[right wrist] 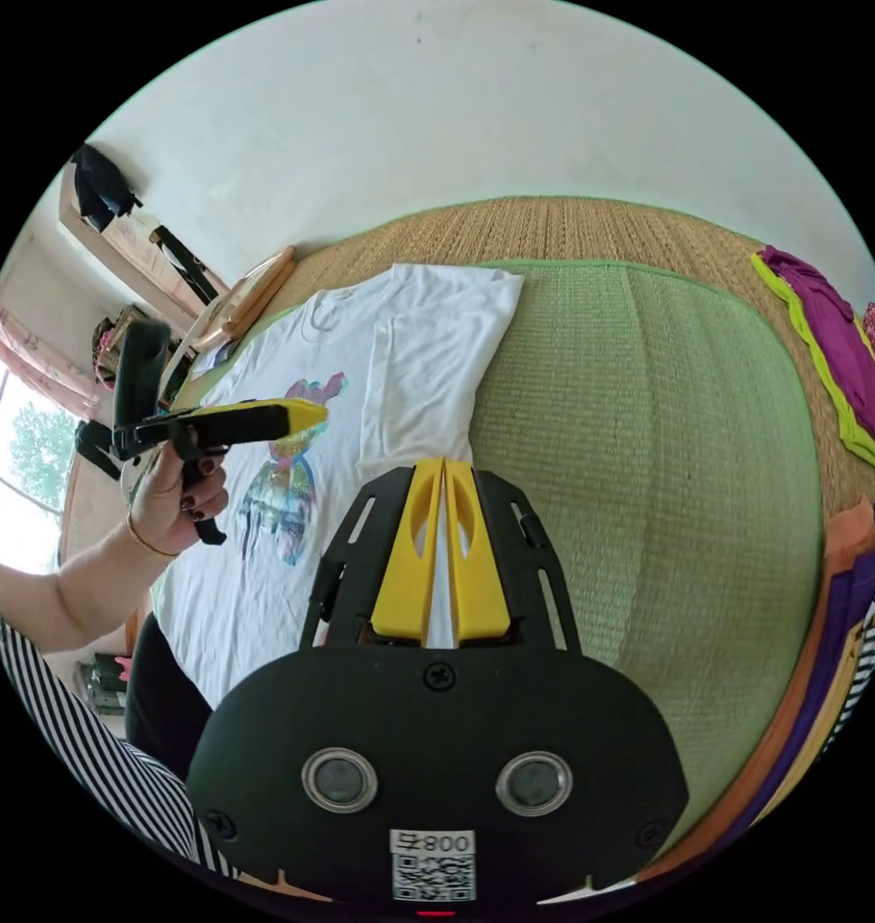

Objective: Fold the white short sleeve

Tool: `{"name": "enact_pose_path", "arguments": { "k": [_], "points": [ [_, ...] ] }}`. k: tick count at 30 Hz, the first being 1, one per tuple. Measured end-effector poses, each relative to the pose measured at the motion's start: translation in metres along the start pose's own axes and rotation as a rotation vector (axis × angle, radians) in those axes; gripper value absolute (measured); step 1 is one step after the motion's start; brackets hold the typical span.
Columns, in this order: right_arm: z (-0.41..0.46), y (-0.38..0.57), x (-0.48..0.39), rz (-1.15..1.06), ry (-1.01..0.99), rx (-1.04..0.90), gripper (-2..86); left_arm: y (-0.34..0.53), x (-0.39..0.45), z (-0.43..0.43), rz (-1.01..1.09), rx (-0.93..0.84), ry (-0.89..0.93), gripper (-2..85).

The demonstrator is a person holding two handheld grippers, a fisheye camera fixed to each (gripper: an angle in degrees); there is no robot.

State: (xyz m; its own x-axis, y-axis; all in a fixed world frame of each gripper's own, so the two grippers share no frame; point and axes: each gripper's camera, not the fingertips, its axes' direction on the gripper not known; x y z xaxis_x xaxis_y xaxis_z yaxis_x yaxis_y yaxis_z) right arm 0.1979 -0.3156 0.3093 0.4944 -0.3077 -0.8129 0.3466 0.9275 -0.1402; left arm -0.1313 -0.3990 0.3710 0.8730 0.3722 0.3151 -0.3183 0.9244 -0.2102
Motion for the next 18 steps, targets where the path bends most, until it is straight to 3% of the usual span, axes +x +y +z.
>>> {"name": "enact_pose_path", "arguments": {
  "k": [4, 10, 14, 18],
  "points": [
    [0.006, 0.004, -0.017, -0.002, -0.045, 0.004, 0.2, 0.089, -0.034, -0.122, -0.214, 0.203, -0.141, 3.9],
    [0.056, -0.018, -0.102, -0.173, -0.145, -0.084, 1.2, 0.206, -0.081, -0.262, -0.534, 0.455, -0.336, 8.4],
    [0.108, -0.059, -0.197, -0.37, -0.196, -0.152, 4.0, 0.23, -0.1, -0.295, -0.584, 0.497, -0.334, 9.4],
    [0.161, -0.101, -0.296, -0.56, -0.155, -0.187, 7.1, 0.235, -0.107, -0.313, -0.557, 0.427, -0.378, 9.8]
  ]
}}
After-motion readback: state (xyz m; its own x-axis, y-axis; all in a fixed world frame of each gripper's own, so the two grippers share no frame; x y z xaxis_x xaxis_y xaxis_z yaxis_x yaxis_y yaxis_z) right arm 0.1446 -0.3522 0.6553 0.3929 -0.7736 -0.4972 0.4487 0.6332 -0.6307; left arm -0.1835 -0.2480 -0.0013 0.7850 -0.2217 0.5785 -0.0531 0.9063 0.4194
